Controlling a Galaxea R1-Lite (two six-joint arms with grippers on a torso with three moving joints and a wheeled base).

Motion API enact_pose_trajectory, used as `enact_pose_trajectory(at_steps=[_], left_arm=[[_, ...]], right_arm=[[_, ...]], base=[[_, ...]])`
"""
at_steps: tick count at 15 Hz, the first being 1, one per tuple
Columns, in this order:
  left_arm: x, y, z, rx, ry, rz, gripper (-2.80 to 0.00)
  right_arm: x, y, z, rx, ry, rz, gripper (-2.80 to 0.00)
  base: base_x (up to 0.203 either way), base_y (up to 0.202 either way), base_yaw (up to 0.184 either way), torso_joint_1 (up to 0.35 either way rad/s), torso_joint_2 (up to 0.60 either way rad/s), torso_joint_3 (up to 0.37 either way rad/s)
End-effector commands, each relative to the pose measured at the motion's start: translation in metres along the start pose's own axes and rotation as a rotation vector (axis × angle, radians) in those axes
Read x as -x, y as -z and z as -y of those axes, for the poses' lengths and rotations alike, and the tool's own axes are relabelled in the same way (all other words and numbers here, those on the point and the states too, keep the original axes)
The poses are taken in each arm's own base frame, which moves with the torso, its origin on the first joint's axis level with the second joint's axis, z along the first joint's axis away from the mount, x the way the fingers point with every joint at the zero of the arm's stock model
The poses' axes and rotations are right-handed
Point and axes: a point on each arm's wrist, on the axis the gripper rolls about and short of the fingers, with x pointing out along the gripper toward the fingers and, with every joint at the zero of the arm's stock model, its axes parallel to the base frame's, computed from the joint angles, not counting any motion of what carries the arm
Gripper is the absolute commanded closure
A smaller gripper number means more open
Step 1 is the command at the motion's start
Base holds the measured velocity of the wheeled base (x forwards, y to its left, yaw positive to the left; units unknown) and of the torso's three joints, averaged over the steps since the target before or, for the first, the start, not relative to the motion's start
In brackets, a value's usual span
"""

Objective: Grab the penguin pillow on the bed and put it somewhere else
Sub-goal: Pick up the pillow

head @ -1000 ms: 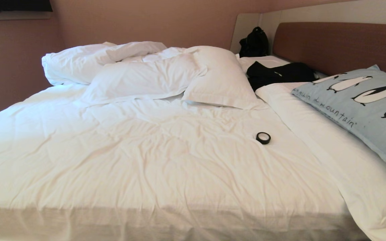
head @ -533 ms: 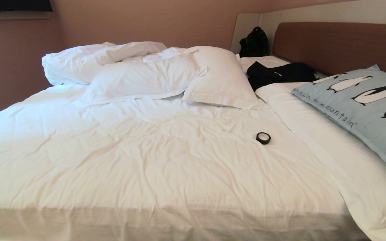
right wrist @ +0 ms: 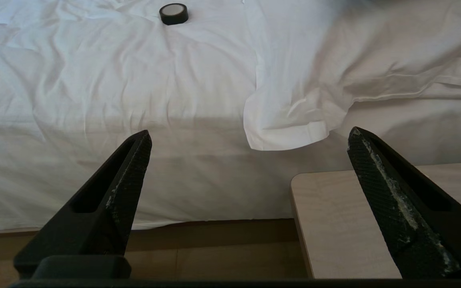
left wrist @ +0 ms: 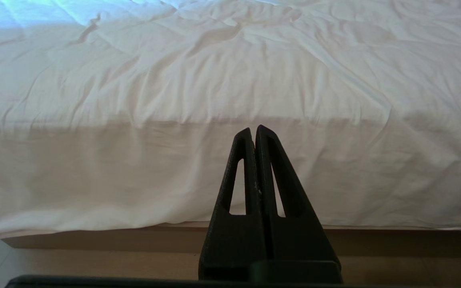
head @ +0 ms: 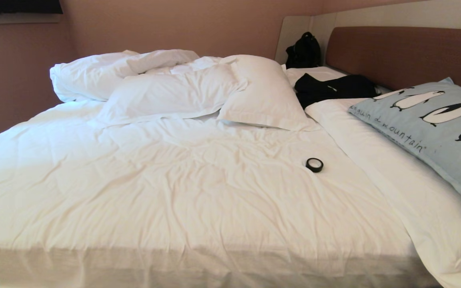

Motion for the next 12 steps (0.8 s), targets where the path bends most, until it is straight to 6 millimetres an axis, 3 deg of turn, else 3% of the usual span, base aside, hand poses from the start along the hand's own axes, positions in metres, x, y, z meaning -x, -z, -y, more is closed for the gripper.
enact_pose_trajectory(at_steps=[1, 12], left_arm=[[-0.0001, 0.0004, 0.0000, 0.001, 0.001, -0.001, 0.00], [-0.0001, 0.0004, 0.0000, 0.001, 0.000, -0.001, 0.00]], right_arm=[[0.0001, 0.0000, 0.0000, 0.000, 0.001, 0.000, -2.80], [0.0002, 0.0002, 0.0000, 0.004, 0.002, -0.004, -2.80]], base=[[0.000, 0.000, 0.000, 0.000, 0.00, 0.000], [0.000, 0.000, 0.000, 0.000, 0.00, 0.000]])
